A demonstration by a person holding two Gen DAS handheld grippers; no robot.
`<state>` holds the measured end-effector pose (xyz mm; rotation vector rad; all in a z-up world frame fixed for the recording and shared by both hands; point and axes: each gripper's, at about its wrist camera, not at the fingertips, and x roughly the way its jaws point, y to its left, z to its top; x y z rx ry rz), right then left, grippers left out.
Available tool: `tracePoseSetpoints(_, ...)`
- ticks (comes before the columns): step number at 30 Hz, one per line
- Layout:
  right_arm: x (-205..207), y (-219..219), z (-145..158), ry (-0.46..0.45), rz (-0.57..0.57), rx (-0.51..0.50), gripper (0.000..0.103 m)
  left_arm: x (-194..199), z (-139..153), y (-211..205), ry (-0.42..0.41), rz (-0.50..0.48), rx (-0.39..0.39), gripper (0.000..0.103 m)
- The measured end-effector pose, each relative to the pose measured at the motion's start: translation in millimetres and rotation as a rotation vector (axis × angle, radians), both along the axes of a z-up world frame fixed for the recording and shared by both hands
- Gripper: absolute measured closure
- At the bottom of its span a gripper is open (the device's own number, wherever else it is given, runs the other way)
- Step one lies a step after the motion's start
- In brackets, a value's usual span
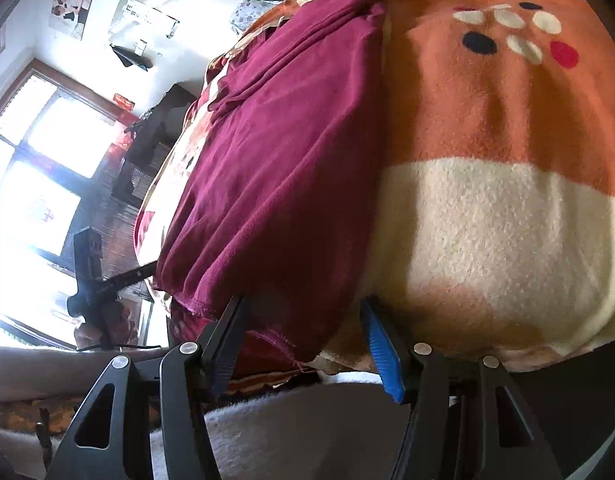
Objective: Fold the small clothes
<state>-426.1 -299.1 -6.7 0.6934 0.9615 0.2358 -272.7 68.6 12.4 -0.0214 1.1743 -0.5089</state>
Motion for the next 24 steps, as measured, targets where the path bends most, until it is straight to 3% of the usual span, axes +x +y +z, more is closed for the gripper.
tracePoseSetpoints(7,-5,0,-1,-0.016,-0.008,0.025,0.039,-1,-6,-3,0.029,0.025,0.016,0.0)
tracePoseSetpoints(9,-6,2,1,-0.033,-0.012,0.008,0.045,0,-6,-4,0.033,0.032,0.023,0.0)
tracePoseSetpoints(11,-6,8,3,-0.044,-0.01,-0.041,0.081,0,-6,-4,0.038,0.05,0.022,0.0)
tracePoseSetpoints(13,-7,7,5,-0.055,-0.031,-0.062,0.092,3,-6,-6,0.041,0.065,0.023,0.0)
tracePoseSetpoints(18,-22,-11,22,-0.093,-0.09,-0.124,0.094,5,-7,-8,0.042,0.069,0.031,0.0)
tracePoseSetpoints(24,-15,-6,4,-0.043,-0.052,-0.112,0.094,3,-8,-15,0.026,0.078,0.064,0.0)
